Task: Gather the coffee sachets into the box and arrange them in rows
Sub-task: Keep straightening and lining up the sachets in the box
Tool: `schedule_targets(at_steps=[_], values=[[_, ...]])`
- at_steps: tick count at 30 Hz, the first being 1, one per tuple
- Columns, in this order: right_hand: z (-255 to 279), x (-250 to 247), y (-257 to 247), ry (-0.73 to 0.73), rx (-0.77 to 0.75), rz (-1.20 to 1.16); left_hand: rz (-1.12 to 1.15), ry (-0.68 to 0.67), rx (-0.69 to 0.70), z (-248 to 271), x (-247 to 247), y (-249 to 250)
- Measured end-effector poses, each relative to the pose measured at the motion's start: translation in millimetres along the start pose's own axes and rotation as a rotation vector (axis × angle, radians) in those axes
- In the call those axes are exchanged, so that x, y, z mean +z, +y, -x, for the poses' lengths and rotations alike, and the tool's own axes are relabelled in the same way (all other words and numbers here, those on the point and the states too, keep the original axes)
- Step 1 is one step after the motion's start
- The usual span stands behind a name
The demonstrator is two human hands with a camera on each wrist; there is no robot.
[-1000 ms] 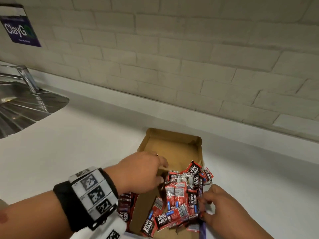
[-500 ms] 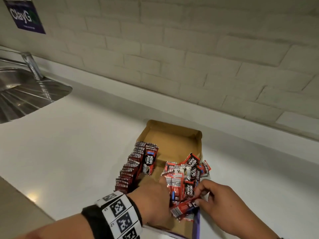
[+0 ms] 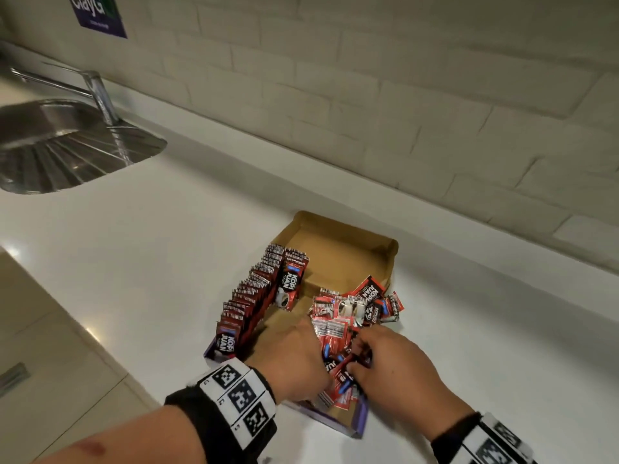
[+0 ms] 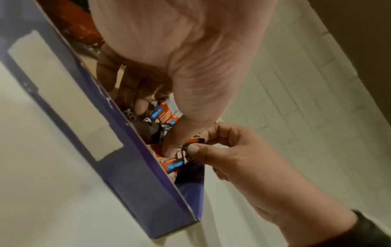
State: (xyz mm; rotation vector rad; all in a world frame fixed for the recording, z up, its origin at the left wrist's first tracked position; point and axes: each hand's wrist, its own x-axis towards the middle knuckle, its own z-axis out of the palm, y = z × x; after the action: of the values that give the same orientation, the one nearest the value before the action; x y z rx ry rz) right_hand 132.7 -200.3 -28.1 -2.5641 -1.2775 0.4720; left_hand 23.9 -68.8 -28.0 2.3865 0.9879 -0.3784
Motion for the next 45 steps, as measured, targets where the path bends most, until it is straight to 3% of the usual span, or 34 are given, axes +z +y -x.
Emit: schedule_targets(at_steps=[8, 15, 24, 32, 35, 38, 40, 45], values=[[7.1, 7.7, 2.4, 0.077, -0.034, -0.02, 0.101, -0.027, 0.097, 2.2, 8.8, 5.2], [17.8, 5.3, 8.9, 0.124, -0.029, -0.149, 0.331, -0.061, 0.172, -0.6, 11.1, 3.6], [26.9, -2.7, 20.8, 0.29, 0.106, -0.575, 0.459, -0.026, 0.201, 5.2, 1.2, -2.8], [29.9, -9.0, 11.0, 0.365, 0.208, -0.876, 0.72, -0.049, 0.263, 16.3, -26.5, -9.0], [27.6, -12.4, 2.8, 0.308, 0.192, -0.931, 0.768, -0.047, 0.331, 24.0, -40.1, -6.4], [26.9, -15.2, -13.2, 0.033, 0.132, -1.097, 0.751, 0.005, 0.381, 30.1, -43.4, -0.3], [27.4, -16.2, -25.7, -0.144, 0.098, -1.269, 0.603, 0.062, 0.427, 35.7, -40.6, 5.6], [28.4, -15.8, -42.3, -0.208, 0.223, -1.695, 0.388, 0.11, 0.546, 45.4, -37.7, 22.7]])
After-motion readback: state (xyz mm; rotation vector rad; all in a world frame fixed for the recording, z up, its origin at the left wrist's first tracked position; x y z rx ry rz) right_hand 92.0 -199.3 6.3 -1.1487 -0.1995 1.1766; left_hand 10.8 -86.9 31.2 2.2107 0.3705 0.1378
